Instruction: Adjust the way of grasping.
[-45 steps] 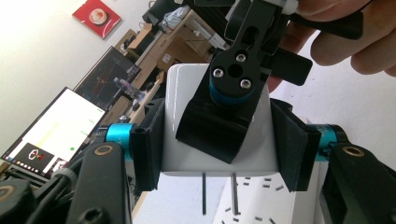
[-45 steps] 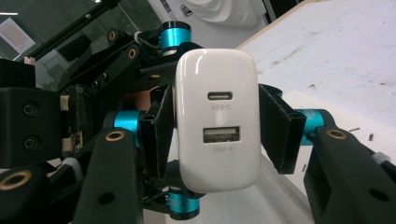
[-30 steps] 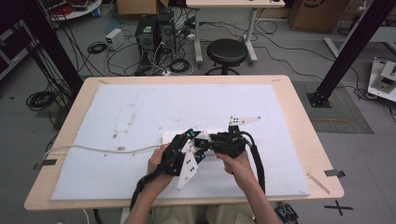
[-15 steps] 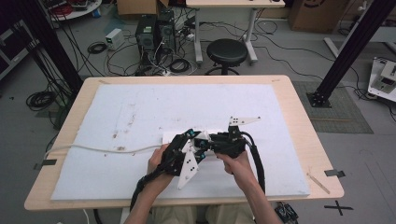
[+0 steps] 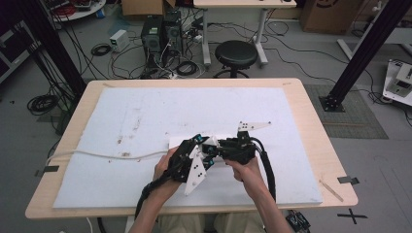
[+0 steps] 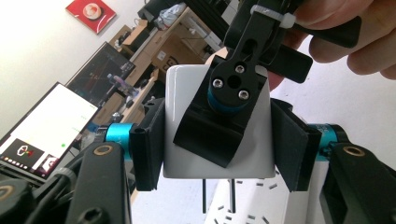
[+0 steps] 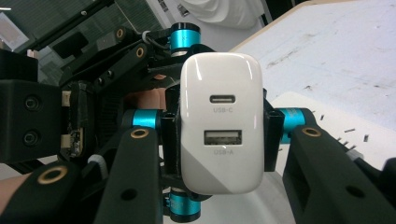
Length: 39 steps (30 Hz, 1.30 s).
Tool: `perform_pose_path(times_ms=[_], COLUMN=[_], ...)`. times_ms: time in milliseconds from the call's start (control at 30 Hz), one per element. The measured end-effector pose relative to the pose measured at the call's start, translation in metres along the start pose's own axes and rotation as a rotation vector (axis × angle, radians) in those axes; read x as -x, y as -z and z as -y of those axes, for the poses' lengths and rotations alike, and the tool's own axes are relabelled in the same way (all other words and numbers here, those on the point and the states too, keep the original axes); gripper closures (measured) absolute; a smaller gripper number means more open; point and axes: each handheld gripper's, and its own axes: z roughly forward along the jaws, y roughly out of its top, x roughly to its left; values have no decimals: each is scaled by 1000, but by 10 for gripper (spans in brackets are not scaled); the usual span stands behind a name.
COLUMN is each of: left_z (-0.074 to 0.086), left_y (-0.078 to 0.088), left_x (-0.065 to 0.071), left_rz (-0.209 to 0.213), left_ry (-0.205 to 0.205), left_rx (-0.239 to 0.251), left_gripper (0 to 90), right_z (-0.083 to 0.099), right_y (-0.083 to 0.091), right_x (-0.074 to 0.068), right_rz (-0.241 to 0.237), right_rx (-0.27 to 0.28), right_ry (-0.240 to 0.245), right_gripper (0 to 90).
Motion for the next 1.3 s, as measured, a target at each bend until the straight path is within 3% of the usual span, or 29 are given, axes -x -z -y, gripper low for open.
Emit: perform_pose_path(times_ms=[167, 333, 533, 800, 1300], left_z=[1, 3, 5, 4, 5], left_y=[-1, -1, -1, 2, 15], left_x=[-2, -3, -3, -7, -18], left_rz=[-11, -10, 24, 36, 60], left_ry=[-2, 28, 62, 80, 176], left_rx=[-14, -21, -13, -5, 13], left_gripper=[373, 290, 208, 203, 203], right_z=[0, 1, 1, 1, 1], right_y=[0, 1, 1, 3, 9], right_x=[1, 2, 2, 3, 4], right_rz=[7, 14, 21, 36, 80], right_rx=[6, 4, -2, 6, 19], right_ry=[0, 4, -2, -2, 9], right_gripper=[630, 630, 630, 630, 630])
